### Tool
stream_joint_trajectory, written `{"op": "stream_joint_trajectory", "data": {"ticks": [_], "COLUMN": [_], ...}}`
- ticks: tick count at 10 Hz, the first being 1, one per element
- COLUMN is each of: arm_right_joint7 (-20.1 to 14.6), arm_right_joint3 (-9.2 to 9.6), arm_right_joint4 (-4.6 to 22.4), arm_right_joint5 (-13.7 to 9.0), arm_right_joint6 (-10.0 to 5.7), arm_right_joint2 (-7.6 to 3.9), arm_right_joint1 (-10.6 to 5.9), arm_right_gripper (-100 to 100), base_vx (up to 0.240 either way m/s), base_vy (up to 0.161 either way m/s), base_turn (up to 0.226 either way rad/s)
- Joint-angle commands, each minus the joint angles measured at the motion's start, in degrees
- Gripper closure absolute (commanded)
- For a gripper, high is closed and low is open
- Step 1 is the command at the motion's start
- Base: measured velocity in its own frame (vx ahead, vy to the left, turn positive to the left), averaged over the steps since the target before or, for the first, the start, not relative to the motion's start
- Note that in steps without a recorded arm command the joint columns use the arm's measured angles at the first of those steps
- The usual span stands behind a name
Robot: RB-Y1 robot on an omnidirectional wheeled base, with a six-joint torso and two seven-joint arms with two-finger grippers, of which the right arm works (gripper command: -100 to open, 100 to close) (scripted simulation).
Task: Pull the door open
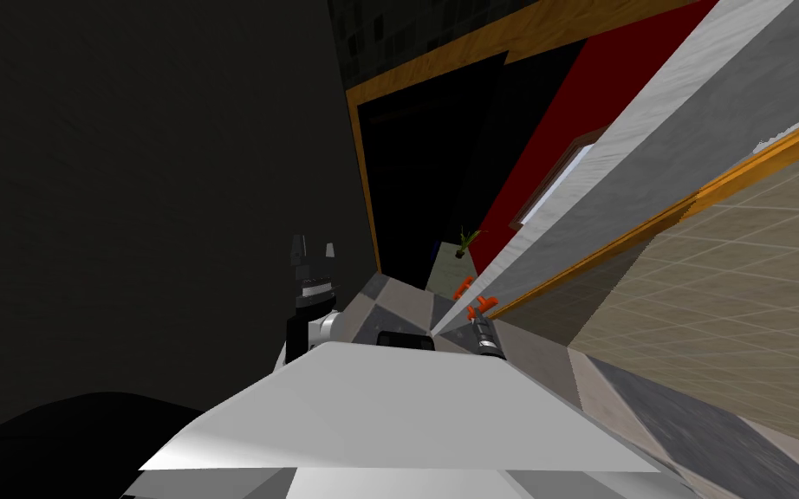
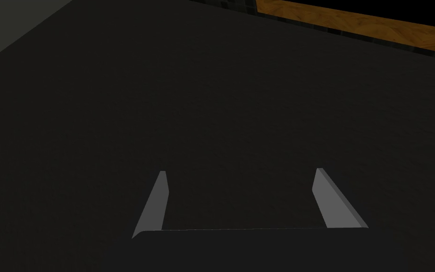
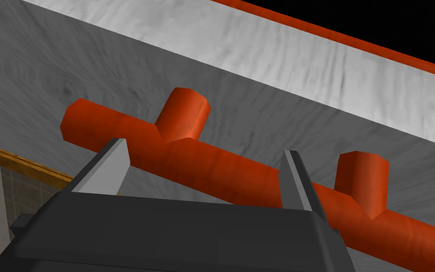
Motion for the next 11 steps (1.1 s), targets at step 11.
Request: {"op": "stream_joint_trajectory", "data": {"ticks": [11], "arm_right_joint7": [-6.5], "arm_right_joint3": [1.9], "arm_right_joint4": [-5.9], "arm_right_joint5": [-1.2], "arm_right_joint6": [2.61], "arm_right_joint2": [-0.37], "arm_right_joint1": [2.47], "arm_right_gripper": [100], "base_vx": [-0.018], "base_vy": [-0.008], "base_turn": [0.03]}}
